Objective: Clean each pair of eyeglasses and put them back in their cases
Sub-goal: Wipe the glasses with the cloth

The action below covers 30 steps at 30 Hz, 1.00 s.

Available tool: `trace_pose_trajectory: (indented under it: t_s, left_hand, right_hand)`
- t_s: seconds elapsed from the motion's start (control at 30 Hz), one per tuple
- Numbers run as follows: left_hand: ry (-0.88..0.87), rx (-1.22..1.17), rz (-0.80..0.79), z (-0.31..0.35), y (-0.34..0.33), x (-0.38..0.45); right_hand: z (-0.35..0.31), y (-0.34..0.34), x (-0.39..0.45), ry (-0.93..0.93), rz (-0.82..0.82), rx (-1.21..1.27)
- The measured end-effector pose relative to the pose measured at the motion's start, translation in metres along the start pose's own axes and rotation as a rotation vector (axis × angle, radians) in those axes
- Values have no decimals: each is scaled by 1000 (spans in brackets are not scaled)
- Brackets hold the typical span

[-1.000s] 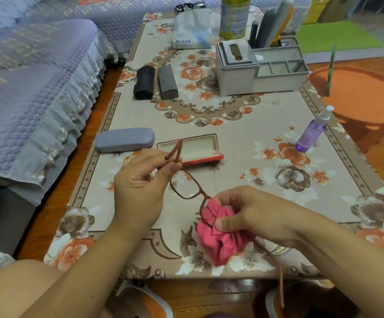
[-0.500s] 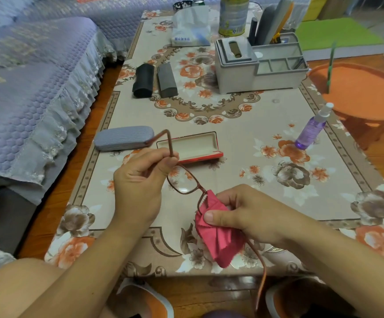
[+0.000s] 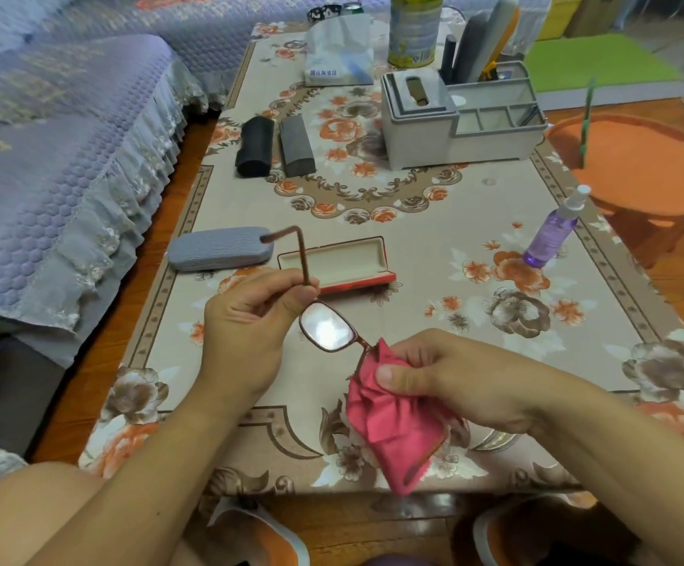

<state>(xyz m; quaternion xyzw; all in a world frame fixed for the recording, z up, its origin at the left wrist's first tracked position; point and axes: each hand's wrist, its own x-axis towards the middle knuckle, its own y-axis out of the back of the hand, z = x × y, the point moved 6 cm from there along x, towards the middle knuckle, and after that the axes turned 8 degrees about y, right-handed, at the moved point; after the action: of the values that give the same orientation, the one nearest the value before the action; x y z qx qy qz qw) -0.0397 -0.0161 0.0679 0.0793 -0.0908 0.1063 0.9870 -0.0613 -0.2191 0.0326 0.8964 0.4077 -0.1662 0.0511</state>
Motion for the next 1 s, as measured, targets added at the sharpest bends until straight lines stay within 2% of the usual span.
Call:
trace_pose_trajectory:
  t_s: [0.13,0.37,0.6,0.7,0.8,0.9,1.0]
  left_hand:
    - [-60,41,-42,6,-5,0]
    - [-5,-34,-41,3,-10,-6]
    - [-94,26,-100,10,-12,-10]
    - [-139,88,-76,14,-9,-9]
    - [-151,117,-18,14,5,-4]
    - [-252,169,20,24,15,-3]
    - [-408,261,-2,40,15,-6]
  right_hand:
    - [4,-1,-2,-27,-62,148]
    - [-1,1,3,51,81,-58]
    - [-1,0,3,114,88,145]
    - [1,7,4,47,128,243]
    - [3,14,-1,-52,27,275]
    - [7,16,-10,-154,-81,269]
    - [8,18,-11,-224,10,403]
